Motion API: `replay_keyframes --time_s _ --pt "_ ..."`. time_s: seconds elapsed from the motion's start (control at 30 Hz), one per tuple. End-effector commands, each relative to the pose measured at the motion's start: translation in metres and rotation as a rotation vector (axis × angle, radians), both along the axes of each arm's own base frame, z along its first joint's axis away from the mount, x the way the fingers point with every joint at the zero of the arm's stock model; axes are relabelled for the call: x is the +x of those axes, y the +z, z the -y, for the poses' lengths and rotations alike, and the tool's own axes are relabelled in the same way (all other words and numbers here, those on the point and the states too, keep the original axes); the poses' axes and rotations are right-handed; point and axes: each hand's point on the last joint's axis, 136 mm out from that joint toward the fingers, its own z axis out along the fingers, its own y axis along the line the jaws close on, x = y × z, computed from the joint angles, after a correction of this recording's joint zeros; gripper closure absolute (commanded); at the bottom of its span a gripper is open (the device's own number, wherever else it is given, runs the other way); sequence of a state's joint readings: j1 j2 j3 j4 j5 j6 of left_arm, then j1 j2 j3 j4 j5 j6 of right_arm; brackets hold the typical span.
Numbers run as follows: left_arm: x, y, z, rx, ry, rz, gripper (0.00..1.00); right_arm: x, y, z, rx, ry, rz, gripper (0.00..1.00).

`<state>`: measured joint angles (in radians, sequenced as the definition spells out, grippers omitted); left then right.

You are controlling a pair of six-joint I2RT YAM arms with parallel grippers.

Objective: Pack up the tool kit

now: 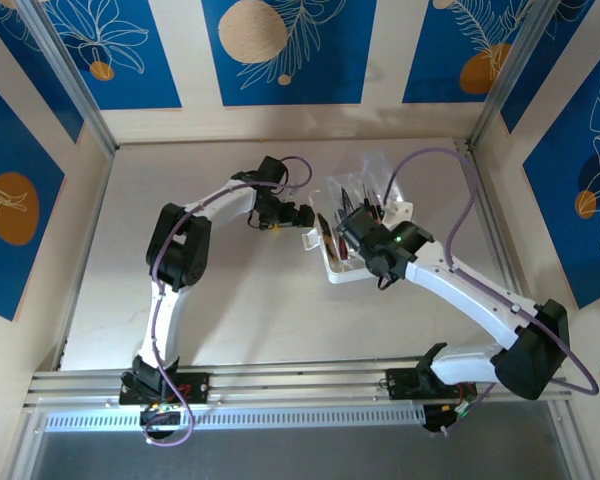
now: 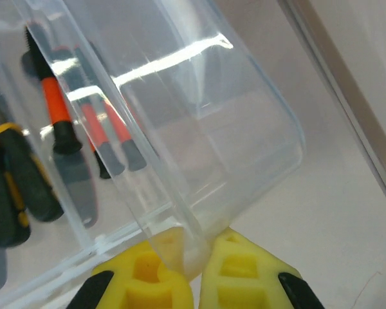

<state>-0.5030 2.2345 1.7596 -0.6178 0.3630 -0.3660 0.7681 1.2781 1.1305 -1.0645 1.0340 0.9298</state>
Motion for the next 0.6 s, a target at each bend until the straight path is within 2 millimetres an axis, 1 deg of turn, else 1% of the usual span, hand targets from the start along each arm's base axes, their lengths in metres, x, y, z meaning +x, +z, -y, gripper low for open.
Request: replay_keyframes --time_s 0.0,0.1,0.23,0.43,0.5,0.57 --pt "-0.011 0.016 0.021 -0.049 -0.044 0.037 0.0 -0.005 -0.003 -0.039 0.13 0.023 0.002 1.0" --pt "-0.011 0.018 0.021 -0.052 -0.044 0.044 0.0 -0.01 -0.004 -0.056 0.119 0.048 -0.006 0.99" --pt "-0.015 0.013 0.021 -0.061 -0.045 0.031 0.0 -0.02 -0.001 -0.072 0.089 0.052 -0.006 0.84" --pt "-0.019 0.006 0.012 -0.086 0.01 0.019 0.0 -0.036 -0.002 -0.09 0.109 0.069 -0.01 0.69" --pt "-0.022 0.005 0.009 -0.088 0.015 0.017 0.0 -0.041 0.0 -0.091 0.117 0.07 -0.009 0.63" --pt "-0.024 0.005 0.007 -0.089 0.014 0.009 0.0 -0.048 0.004 -0.091 0.122 0.062 -0.007 0.55"
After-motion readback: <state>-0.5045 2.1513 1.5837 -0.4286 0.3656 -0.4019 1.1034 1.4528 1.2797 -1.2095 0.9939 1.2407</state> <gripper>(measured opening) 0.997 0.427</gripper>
